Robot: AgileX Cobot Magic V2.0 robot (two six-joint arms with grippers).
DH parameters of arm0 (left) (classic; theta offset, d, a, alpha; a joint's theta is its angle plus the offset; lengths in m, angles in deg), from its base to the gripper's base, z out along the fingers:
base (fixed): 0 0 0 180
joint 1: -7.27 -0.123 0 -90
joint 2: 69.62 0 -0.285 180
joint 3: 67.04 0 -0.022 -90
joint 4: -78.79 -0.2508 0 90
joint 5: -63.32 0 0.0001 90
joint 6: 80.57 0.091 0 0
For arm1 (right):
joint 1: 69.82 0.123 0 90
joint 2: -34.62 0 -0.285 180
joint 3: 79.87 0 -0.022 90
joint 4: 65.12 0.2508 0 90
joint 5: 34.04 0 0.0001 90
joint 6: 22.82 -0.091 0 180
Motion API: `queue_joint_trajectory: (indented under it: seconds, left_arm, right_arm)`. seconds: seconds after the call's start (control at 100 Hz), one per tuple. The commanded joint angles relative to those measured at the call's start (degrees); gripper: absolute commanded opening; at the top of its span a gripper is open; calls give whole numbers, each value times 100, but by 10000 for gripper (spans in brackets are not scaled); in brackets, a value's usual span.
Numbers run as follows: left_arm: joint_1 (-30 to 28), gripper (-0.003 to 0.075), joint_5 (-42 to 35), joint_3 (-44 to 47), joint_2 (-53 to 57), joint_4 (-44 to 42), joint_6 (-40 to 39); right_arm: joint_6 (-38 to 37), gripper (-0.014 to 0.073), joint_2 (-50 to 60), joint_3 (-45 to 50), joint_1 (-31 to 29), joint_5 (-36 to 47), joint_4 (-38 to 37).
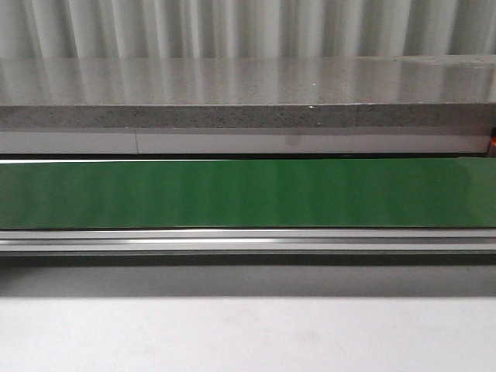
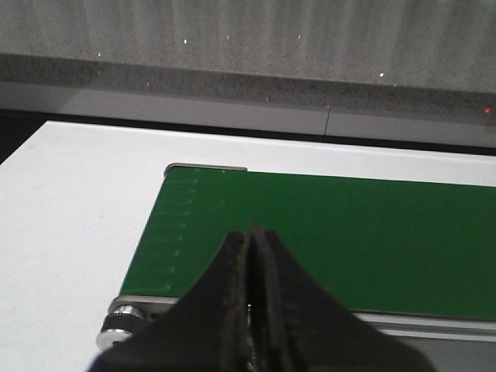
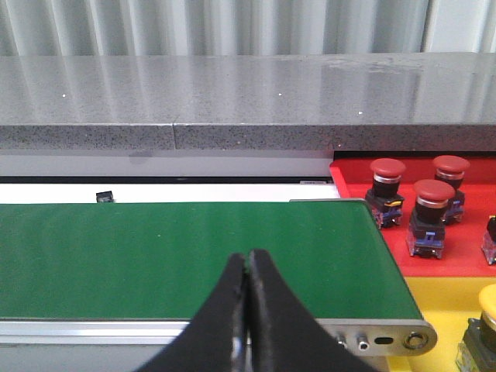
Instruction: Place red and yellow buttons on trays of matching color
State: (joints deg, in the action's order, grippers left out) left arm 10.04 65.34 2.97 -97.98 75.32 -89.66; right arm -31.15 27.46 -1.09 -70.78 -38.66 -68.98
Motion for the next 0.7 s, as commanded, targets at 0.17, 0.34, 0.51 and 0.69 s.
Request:
queue_joint_trajectory:
  seconds: [0.17,0.34,0.51,0.69]
  left_arm:
    - [72,-20,-947,791,906,20,-256]
    - [72,-20,-541,962,1633,-32,-256]
    - [72,-20,-429,962,2264,-41,-256]
    - [72,-20,-405,962,2244,-41,-256]
  right_arm:
    - [9,-67,88,5,-24,506,-60]
    - [9,-67,88,5,-24,506,-60]
    - [9,-67,88,5,-24,506,-60]
    - [9,-67,88,5,-24,506,-60]
